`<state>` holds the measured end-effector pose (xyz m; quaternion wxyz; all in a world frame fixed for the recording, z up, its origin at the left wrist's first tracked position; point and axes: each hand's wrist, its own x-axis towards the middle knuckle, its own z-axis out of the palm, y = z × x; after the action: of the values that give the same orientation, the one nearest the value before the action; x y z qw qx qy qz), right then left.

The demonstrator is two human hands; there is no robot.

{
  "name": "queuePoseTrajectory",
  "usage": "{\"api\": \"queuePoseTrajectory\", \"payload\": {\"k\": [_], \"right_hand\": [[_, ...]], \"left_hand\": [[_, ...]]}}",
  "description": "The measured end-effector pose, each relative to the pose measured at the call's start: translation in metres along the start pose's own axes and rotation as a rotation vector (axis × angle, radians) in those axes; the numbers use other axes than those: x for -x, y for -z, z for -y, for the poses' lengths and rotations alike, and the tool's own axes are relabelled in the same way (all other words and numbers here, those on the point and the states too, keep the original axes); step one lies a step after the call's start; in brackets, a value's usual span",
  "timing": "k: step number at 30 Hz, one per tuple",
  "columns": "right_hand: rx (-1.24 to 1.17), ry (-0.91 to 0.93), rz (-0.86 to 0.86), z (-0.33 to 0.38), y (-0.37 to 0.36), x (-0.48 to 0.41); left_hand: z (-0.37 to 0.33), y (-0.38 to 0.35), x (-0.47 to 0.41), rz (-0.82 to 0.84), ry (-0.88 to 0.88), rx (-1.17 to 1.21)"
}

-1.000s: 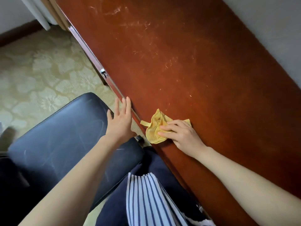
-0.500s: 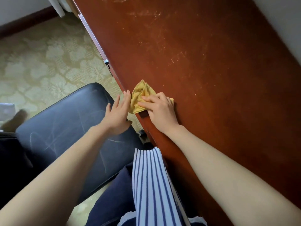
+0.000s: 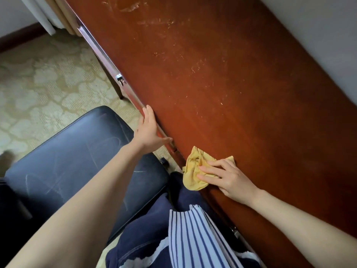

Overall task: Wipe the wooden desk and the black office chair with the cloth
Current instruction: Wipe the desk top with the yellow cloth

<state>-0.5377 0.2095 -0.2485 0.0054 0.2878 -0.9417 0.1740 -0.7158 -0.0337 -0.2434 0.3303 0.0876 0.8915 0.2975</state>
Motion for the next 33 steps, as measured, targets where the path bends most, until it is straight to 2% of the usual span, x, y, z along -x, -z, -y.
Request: {"api": "queuePoseTrajectory", "payload": {"k": [8, 12, 16, 22, 25, 29, 31, 33], "right_hand": [[0.091, 0.398, 0.178, -0.045, 0.023, -0.042], [0.091, 0.506, 0.217, -0.066, 0.023, -0.068], [0.099, 0.553, 0.189, -0.087, 0.023, -0.101], [0.103, 0.341, 0.075, -0.105, 0.020, -0.166], [0.041, 0.046, -0.006, -0.102, 0.020, -0.191], [-0.084, -0.403, -0.094, -0.076, 0.007, -0.199], [-0.136, -0.552, -0.137, -0.061, -0.001, -0.192], [-0.184, -0.621, -0.164, -0.049, -0.003, -0.179]], "left_hand": [[0.002, 0.017, 0.002, 0.166, -0.052, -0.057], [0.004, 0.016, 0.002, 0.137, -0.063, -0.042], [0.013, 0.008, 0.005, 0.025, -0.054, 0.030], [0.018, 0.000, 0.017, -0.137, -0.044, 0.175], [0.008, -0.001, 0.024, -0.184, -0.061, 0.175], [-0.004, -0.008, 0.021, -0.226, -0.057, 0.008], [-0.013, -0.011, 0.019, -0.208, -0.024, -0.041], [-0.025, -0.010, 0.022, -0.151, 0.012, -0.067]]}}
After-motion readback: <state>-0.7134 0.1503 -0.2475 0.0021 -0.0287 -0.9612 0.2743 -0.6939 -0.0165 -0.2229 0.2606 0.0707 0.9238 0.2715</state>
